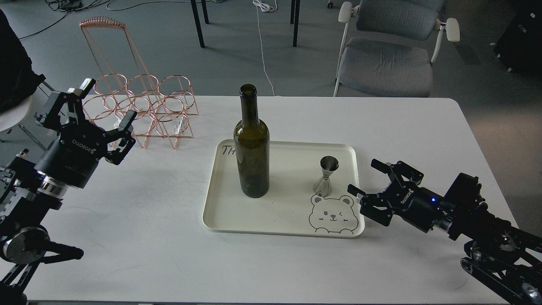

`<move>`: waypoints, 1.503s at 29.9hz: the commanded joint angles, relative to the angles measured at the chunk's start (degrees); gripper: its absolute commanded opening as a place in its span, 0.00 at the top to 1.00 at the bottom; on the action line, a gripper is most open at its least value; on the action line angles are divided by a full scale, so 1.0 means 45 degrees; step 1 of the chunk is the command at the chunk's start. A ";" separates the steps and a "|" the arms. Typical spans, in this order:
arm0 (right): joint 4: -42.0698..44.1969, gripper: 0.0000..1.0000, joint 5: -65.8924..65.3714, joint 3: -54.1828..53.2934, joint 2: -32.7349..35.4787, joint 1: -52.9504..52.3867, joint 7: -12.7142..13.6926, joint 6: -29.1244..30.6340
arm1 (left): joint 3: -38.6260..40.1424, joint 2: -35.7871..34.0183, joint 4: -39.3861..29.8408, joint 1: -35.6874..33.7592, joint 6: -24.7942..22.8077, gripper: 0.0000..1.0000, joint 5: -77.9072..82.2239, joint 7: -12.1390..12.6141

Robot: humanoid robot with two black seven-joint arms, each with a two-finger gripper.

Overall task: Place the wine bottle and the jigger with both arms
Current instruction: 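Reach the right gripper toward the metal jigger on the tray, then grasp the metal jigger with the right gripper and lift it, then carry the jigger off the tray and lower it onto the table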

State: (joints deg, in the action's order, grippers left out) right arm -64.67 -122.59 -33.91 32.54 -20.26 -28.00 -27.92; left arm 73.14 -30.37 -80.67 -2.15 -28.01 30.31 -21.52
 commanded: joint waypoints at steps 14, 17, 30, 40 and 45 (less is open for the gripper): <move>0.3763 0.31 -0.0335 0.0894 -0.3637 -0.1767 -0.0001 -0.0018 | -0.0004 -0.0067 -0.0043 -0.0030 0.0003 0.01 -0.0017 -0.0004; 0.3999 0.53 -0.0335 0.1226 -0.3657 -0.1904 -0.0001 -0.0018 | 0.0015 -0.0067 -0.0043 -0.0030 0.0003 0.01 -0.0017 -0.0004; 0.3609 0.91 -0.0257 0.1266 -0.3500 -0.2022 -0.0001 -0.0018 | 0.0015 -0.0048 -0.0062 -0.0050 0.0003 0.01 -0.0017 -0.0004; 0.2358 0.90 -0.0101 -0.0216 -0.1959 -0.2276 -0.0001 -0.0018 | 0.0015 -0.0087 -0.0160 -0.0050 0.0003 0.01 -0.0017 -0.0004; 0.3098 0.91 0.1554 -0.0570 -0.0983 -0.1886 -0.0001 -0.0018 | 0.0015 -0.0048 -0.0160 -0.0050 0.0003 0.01 -0.0017 -0.0004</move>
State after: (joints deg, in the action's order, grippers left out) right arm -52.86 -120.38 -36.05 25.80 -29.78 -28.00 -28.01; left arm 73.22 -30.71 -81.39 -2.37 -28.00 30.24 -21.53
